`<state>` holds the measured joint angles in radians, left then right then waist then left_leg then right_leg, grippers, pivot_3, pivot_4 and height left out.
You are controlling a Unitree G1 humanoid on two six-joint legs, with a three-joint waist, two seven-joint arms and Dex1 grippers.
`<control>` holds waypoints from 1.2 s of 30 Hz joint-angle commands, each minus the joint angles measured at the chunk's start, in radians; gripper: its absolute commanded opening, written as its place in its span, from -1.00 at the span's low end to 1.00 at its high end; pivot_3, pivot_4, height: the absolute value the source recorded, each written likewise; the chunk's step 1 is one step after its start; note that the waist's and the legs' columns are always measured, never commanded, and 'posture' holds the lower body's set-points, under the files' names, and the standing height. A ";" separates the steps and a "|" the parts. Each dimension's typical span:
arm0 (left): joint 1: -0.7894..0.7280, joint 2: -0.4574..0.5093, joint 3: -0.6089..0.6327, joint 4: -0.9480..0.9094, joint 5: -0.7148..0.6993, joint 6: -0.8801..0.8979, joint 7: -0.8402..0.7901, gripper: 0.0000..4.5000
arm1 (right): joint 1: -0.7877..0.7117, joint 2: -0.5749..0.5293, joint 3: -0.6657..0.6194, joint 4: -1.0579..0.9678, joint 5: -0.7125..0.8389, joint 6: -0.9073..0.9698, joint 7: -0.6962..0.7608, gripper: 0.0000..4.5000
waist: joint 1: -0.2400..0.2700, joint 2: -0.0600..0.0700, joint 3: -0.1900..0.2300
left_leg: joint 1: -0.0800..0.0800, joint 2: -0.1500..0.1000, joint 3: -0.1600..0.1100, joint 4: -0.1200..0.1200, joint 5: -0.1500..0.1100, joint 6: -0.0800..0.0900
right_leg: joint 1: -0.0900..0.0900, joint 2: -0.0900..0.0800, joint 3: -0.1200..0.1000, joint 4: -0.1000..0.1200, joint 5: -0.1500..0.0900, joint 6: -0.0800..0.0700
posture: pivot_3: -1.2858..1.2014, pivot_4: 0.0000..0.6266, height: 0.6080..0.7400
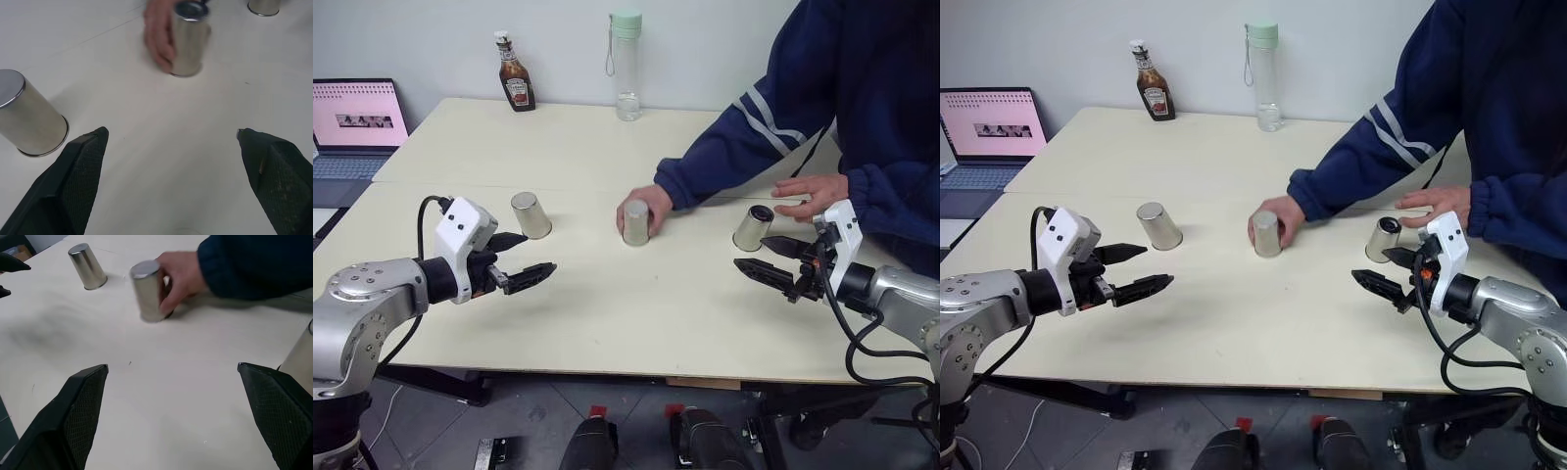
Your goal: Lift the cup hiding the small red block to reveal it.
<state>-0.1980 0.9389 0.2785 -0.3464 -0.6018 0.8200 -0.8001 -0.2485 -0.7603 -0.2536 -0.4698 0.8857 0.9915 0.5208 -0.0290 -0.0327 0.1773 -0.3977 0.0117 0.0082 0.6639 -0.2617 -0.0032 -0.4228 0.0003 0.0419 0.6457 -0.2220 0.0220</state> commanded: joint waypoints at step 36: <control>-0.033 0.007 -0.002 -0.001 0.035 -0.040 -0.020 0.98 | 0.000 0.017 -0.032 -0.032 0.007 -0.020 -0.008 1.00 | 0.000 0.000 0.000 | 0.000 0.000 0.000 0.000 0.000 0.000 | 0.000 0.000 0.000 0.000 0.001 0.001 | 0.03 -0.52 1.00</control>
<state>-0.2108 0.9387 0.2678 -0.3296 -0.5674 0.7943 -0.8179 -0.2474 -0.7387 -0.2537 -0.4699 0.8855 0.9905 0.5129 -0.0291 -0.0327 0.1773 -0.3978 0.0117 0.0082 0.6639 -0.2617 -0.0032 -0.4228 0.0004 0.0419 0.6457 -0.2213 0.0232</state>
